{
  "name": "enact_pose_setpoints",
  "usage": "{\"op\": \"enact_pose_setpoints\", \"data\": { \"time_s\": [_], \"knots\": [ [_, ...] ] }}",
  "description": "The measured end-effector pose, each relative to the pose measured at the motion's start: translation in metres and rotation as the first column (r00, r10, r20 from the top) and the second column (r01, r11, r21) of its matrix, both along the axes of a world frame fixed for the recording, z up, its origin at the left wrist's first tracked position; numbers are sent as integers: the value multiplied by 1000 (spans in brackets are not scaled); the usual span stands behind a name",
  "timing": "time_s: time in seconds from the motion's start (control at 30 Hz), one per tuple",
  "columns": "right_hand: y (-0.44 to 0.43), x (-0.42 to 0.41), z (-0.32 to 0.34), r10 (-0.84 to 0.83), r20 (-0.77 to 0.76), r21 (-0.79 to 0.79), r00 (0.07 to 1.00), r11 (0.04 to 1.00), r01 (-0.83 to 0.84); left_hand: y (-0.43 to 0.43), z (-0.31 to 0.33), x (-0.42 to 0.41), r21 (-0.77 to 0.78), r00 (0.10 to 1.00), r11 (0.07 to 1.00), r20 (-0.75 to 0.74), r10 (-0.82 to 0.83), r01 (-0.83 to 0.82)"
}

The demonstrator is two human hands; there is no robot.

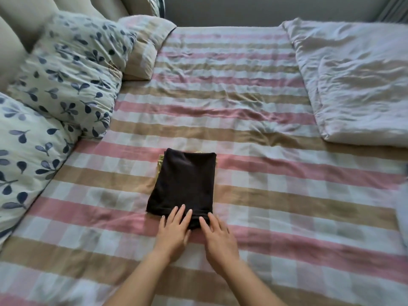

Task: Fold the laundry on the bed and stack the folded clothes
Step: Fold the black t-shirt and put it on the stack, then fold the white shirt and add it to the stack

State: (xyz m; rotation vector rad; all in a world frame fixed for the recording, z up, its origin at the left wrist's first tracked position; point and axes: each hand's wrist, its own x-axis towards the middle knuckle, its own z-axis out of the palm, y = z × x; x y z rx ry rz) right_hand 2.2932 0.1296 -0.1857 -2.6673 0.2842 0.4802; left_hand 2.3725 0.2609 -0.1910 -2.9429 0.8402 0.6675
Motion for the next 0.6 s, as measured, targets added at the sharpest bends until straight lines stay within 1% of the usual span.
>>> {"op": "enact_pose_setpoints", "data": {
  "time_s": [0.07, 0.1, 0.17, 0.23, 0.3, 0.4, 0.53, 0.6],
  "knots": [
    [-12, -22, 24, -74, 129, 42, 989, 997, 69, -11, 25, -16, -93, 998, 995, 47, 42, -38],
    [-21, -37, 38, -105, 159, 64, 982, 993, 96, -18, 39, -26, -142, 997, 989, 62, 48, -39],
    [-46, -76, 66, -155, 156, 83, 976, 986, 143, -36, 70, -53, -235, 996, 971, 53, 68, -53],
    [-72, -119, 89, -211, 120, 108, 970, 974, 199, -57, 101, -86, -282, 997, 956, -3, 77, -75],
    [-105, -169, 112, -261, 105, 108, 960, 962, 250, -88, 128, -127, -321, 998, 946, -57, 29, -45],
    [-162, -242, 144, -328, 113, 82, 938, 944, 321, -147, 156, -192, -316, 995, 948, -87, -56, 26],
    [-245, -331, 171, -391, 93, 29, 916, 920, 390, -236, 177, -275, -332, 977, 936, -132, -166, 115],
    [-287, -372, 177, -450, 93, 9, 888, 892, 451, -282, 183, -310, -353, 963, 921, -146, -227, 164]
  ]
}}
